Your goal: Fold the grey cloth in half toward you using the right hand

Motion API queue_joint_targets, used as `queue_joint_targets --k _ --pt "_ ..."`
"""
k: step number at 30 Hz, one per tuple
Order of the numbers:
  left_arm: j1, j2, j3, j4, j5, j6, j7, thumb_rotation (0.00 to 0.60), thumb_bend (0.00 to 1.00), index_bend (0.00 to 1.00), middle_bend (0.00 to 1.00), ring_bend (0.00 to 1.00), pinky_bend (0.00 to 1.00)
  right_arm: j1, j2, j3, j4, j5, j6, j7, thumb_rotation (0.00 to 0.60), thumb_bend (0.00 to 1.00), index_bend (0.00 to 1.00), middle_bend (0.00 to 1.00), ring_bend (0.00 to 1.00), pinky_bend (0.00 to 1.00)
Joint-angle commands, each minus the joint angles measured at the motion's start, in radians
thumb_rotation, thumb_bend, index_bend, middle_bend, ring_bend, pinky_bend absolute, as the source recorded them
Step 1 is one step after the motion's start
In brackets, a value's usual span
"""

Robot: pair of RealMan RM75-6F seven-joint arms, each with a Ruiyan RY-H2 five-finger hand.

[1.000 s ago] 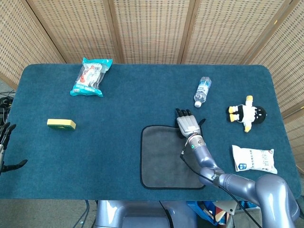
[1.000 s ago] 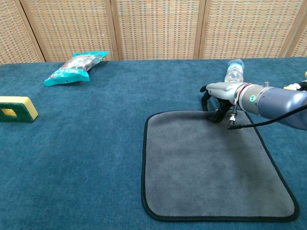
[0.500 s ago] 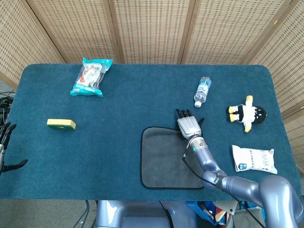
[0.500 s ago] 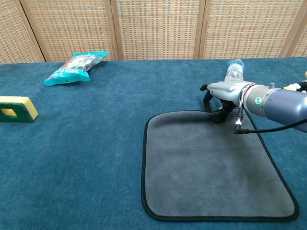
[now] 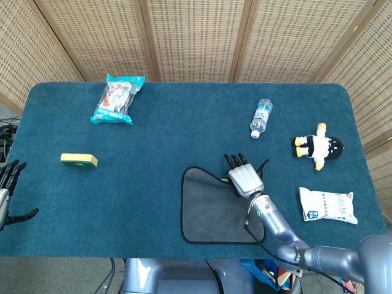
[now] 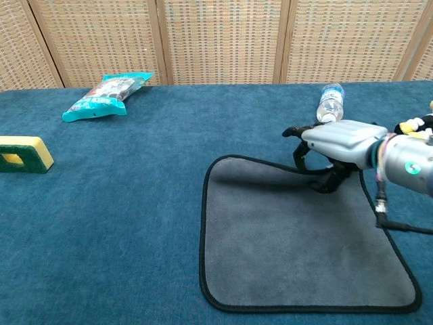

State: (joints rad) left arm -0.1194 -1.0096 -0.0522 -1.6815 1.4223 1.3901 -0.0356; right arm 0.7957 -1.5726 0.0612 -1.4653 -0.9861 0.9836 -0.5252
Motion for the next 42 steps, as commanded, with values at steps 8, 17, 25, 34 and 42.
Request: queue_joint_targets --k 8,17,25,34,42 --pt "0.013 0.005 0.013 -0.005 0.034 0.027 -0.011 0.6 0.14 0.0 0.0 0.0 0.0 -0.073 0.062 -0.074 -0.092 -0.133 0.062 0.037 0.6 0.56 0.6 0.0 0.0 0.0" --pt "0.017 0.005 0.018 -0.006 0.046 0.036 -0.009 0.6 0.14 0.0 0.0 0.0 0.0 -0.131 0.083 -0.157 -0.12 -0.251 0.099 0.036 0.6 0.57 0.6 0.0 0.0 0.0" --pt "0.019 0.005 0.02 -0.006 0.049 0.041 -0.011 0.6 0.14 0.0 0.0 0.0 0.0 -0.171 0.073 -0.203 -0.14 -0.33 0.119 0.03 0.6 0.58 0.6 0.0 0.0 0.0" --pt "0.019 0.005 0.02 -0.005 0.05 0.042 -0.014 0.6 0.14 0.0 0.0 0.0 0.0 -0.202 0.063 -0.224 -0.164 -0.362 0.12 -0.006 0.6 0.58 0.6 0.0 0.0 0.0" --pt "0.019 0.005 0.02 -0.005 0.051 0.043 -0.013 0.6 0.14 0.0 0.0 0.0 0.0 -0.218 0.056 -0.228 -0.176 -0.371 0.108 -0.034 0.6 0.58 0.6 0.0 0.0 0.0"
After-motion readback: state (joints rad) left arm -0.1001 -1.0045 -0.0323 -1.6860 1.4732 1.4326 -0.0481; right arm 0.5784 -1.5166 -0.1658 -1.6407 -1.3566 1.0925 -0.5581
